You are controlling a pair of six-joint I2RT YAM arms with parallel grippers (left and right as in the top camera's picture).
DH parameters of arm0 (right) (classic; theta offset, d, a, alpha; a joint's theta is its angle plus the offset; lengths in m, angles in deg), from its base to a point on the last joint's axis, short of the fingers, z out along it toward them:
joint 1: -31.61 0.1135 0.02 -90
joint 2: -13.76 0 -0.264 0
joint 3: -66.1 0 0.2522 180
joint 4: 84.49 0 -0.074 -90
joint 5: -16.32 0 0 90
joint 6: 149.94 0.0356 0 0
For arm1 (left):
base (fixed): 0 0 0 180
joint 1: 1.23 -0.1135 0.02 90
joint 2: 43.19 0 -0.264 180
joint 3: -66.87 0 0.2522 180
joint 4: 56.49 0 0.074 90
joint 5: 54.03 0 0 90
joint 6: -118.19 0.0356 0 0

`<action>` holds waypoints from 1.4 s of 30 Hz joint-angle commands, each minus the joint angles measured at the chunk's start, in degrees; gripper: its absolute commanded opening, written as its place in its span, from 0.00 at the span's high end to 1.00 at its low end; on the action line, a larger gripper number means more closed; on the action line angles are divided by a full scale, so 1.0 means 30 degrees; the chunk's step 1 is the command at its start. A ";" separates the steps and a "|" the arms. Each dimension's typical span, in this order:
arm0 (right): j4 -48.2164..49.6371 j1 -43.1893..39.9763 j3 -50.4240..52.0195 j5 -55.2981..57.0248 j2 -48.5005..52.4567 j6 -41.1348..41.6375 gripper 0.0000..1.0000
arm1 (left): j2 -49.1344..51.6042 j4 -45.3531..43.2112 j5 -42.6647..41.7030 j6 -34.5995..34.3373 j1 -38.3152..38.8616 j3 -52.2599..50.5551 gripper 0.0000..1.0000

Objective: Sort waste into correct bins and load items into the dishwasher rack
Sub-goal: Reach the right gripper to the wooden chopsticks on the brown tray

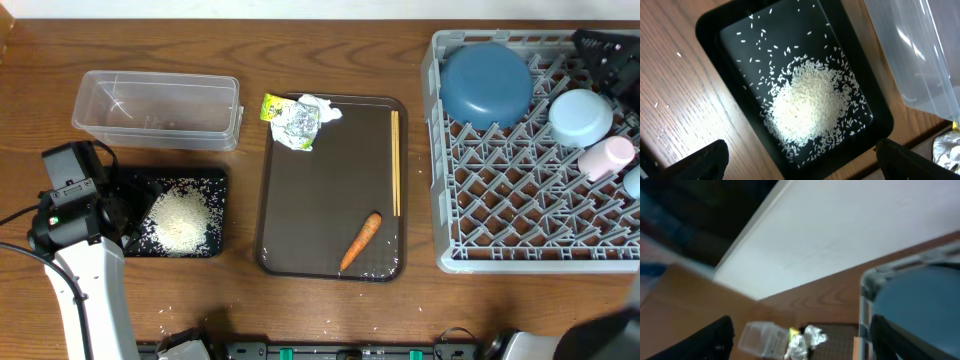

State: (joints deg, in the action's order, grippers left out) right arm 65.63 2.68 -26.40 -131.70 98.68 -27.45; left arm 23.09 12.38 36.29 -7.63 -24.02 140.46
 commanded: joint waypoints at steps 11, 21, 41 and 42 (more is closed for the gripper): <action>-1.2655 0.5916 -0.0102 1.1897 -0.5056 -0.5792 0.01 | 0.0022 -0.0022 0.0109 -0.0029 -0.0095 0.0328 0.04; -1.3937 1.1453 0.1610 1.1395 -0.3956 -0.5843 0.01 | 0.0022 -0.0015 0.0109 -0.0029 -0.0095 0.0328 0.04; -1.2670 1.8127 -0.2280 1.8323 0.4080 -0.3891 0.19 | 0.0022 -0.0022 0.0109 -0.0029 -0.0095 0.0328 0.04; -1.3449 1.8134 -0.3279 1.8513 0.4845 -0.3920 0.20 | 0.0022 -0.0015 0.0109 -0.0029 -0.0095 0.0328 0.04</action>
State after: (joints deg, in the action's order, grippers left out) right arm 28.16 57.24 -28.46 -78.17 107.95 -37.48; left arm 23.09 12.38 36.33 -7.63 -24.06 140.46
